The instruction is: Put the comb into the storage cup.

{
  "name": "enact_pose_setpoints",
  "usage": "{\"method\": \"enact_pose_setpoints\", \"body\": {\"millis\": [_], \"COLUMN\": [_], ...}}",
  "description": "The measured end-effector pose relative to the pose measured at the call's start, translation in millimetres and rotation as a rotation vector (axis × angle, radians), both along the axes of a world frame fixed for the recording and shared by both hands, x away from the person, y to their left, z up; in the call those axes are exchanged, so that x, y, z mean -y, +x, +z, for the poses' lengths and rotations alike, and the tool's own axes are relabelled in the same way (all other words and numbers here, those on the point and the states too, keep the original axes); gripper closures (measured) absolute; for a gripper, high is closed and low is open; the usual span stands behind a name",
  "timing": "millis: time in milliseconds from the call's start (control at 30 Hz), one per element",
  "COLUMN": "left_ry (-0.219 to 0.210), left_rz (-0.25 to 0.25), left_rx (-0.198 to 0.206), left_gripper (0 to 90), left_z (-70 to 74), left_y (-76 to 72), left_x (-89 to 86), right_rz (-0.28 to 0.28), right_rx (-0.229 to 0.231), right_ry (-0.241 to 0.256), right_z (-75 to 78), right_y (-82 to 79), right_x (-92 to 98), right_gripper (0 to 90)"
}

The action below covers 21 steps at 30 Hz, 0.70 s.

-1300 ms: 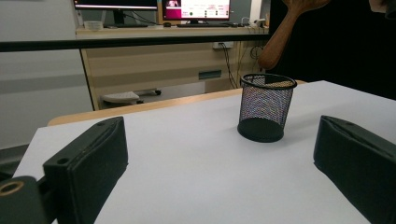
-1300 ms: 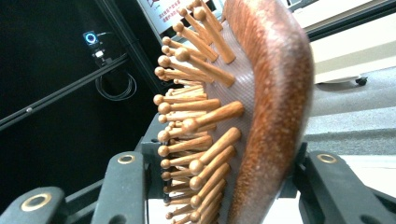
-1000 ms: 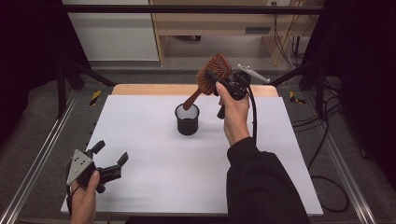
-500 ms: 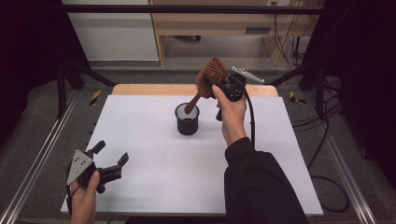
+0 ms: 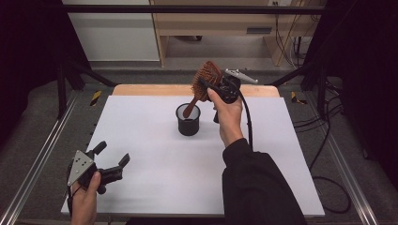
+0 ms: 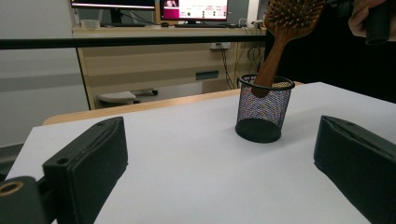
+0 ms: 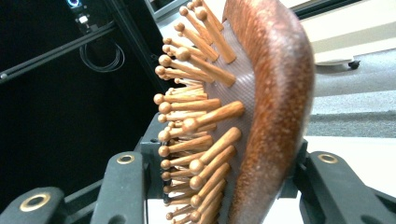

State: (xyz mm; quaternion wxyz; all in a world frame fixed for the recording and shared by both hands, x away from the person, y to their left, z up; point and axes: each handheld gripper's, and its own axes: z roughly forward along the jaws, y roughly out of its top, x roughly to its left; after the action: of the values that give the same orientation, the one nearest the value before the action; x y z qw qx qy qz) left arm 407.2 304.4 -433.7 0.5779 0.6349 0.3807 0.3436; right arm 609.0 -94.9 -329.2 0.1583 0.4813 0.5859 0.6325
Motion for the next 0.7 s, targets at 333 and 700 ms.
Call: {"method": "enact_pose_setpoints", "body": {"millis": [333,700], "left_ry": [-0.021,-0.020], "left_rz": [0.009,0.007], "left_rx": [-0.007,0.005], "left_gripper": [3.2,3.0], "left_z": [-1.0,-0.8], "left_y": [1.6,4.3], "left_x": [-3.6,-5.3], "right_rz": [0.021,0.040], "right_rx": [-0.028,-0.043], "right_ry": [-0.038,-0.071], "right_z": [-7.7,-17.8], "right_y": [2.4,5.0], "right_x": [-8.4,-20.8], "right_gripper": [50.6,50.4]}}
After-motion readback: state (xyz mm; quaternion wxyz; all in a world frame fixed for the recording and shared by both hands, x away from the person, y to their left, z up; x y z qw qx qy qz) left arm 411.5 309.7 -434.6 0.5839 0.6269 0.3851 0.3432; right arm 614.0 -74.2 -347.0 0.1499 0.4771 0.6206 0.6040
